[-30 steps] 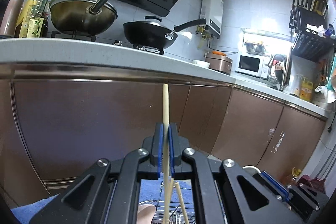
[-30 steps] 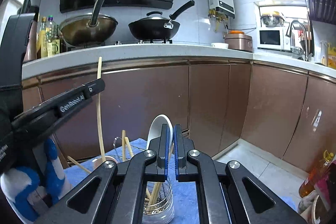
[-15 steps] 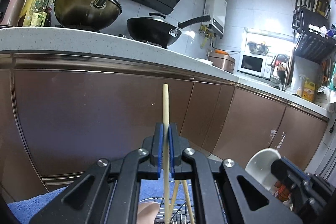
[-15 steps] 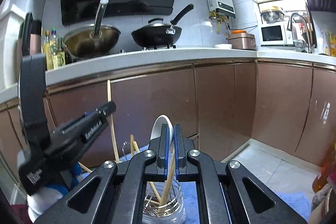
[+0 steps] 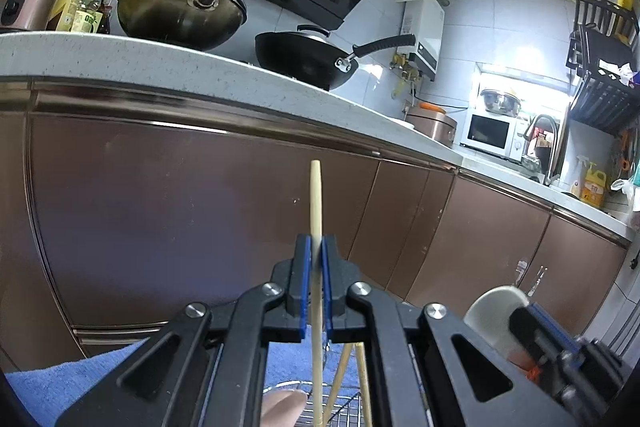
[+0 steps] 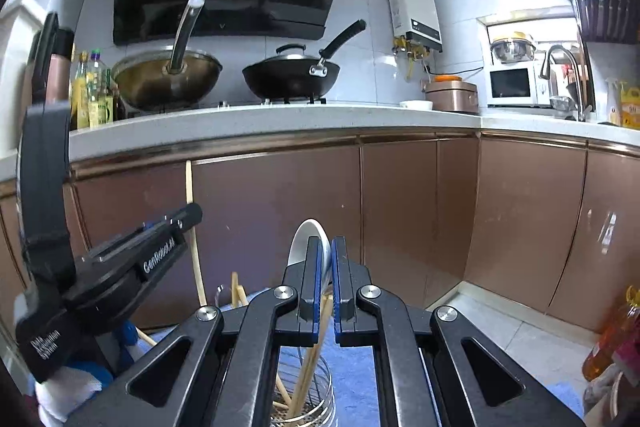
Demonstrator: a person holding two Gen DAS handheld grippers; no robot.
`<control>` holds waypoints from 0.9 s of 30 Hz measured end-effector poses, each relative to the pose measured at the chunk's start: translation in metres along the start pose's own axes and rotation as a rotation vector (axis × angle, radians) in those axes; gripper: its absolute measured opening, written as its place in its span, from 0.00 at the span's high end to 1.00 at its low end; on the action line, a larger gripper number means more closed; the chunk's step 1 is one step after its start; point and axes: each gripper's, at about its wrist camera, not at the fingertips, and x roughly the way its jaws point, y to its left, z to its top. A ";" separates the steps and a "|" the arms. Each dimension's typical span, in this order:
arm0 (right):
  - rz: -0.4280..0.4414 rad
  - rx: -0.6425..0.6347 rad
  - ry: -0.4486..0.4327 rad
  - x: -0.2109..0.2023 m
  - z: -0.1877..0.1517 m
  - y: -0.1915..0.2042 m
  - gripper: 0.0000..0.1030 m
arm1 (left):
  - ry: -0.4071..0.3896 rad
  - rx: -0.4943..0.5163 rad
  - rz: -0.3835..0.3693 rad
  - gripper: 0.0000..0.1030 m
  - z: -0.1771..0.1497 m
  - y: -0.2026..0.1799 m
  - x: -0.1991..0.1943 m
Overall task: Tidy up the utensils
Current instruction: 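Lower the chopstick in the left gripper into the holder while the right gripper carries the spoon in, then open both grippers and withdraw them from the holder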
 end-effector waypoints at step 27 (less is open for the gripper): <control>-0.026 0.086 0.034 -0.122 0.001 -0.004 0.43 | 0.023 0.106 -0.090 0.60 0.021 0.026 -0.137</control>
